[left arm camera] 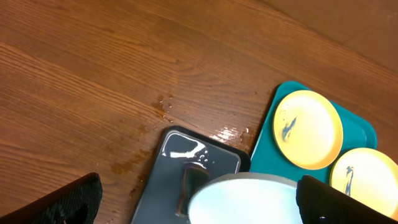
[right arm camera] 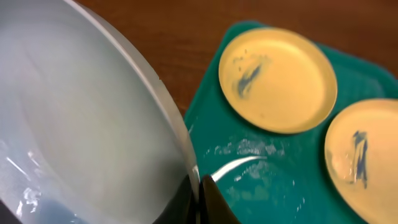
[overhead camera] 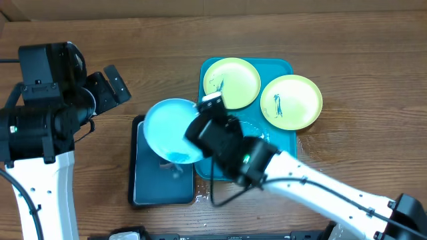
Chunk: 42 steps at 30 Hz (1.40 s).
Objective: Clean dirty plates on tray and stack at the side
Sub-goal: 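Lift the front plate with the right gripper and tilt it over the black tray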
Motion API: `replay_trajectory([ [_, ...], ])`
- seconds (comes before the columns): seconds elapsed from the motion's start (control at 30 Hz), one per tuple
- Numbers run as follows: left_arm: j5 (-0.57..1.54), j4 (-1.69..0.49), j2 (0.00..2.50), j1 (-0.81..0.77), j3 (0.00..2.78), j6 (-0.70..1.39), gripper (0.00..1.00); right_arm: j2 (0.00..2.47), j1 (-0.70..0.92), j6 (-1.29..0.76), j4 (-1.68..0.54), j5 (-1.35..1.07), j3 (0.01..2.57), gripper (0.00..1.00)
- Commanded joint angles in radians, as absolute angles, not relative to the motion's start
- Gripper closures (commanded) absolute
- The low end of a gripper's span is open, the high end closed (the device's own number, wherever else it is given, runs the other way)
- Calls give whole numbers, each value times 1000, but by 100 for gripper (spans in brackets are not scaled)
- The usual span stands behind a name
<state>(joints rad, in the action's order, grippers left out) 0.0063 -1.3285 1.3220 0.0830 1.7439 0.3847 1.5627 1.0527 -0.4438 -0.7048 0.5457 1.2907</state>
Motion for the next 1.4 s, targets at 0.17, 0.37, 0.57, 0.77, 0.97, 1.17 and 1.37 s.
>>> replay_trajectory([
  [0.17, 0, -1335, 1309, 88, 1770, 366, 0, 1567, 1279, -439, -678, 1081, 1309, 96],
  [0.37, 0, -1335, 1309, 88, 1770, 366, 0, 1567, 1374, -436, -678, 1235, 1309, 96],
  [0.57, 0, -1335, 1309, 88, 1770, 366, 0, 1567, 1435, -399, -673, 1293, 1309, 96],
  [0.77, 0, -1335, 1309, 88, 1770, 366, 0, 1567, 1466, -358, -678, 1311, 1309, 96],
  [0.97, 0, -1335, 1309, 88, 1770, 366, 0, 1567, 1473, -339, -677, 1327, 1309, 96],
  [1.17, 0, -1335, 1309, 88, 1770, 366, 0, 1567, 1473, -339, -677, 1326, 1309, 96],
  [1.37, 0, -1335, 1309, 88, 1770, 366, 0, 1567, 1473, -339, -677, 1326, 1309, 96],
])
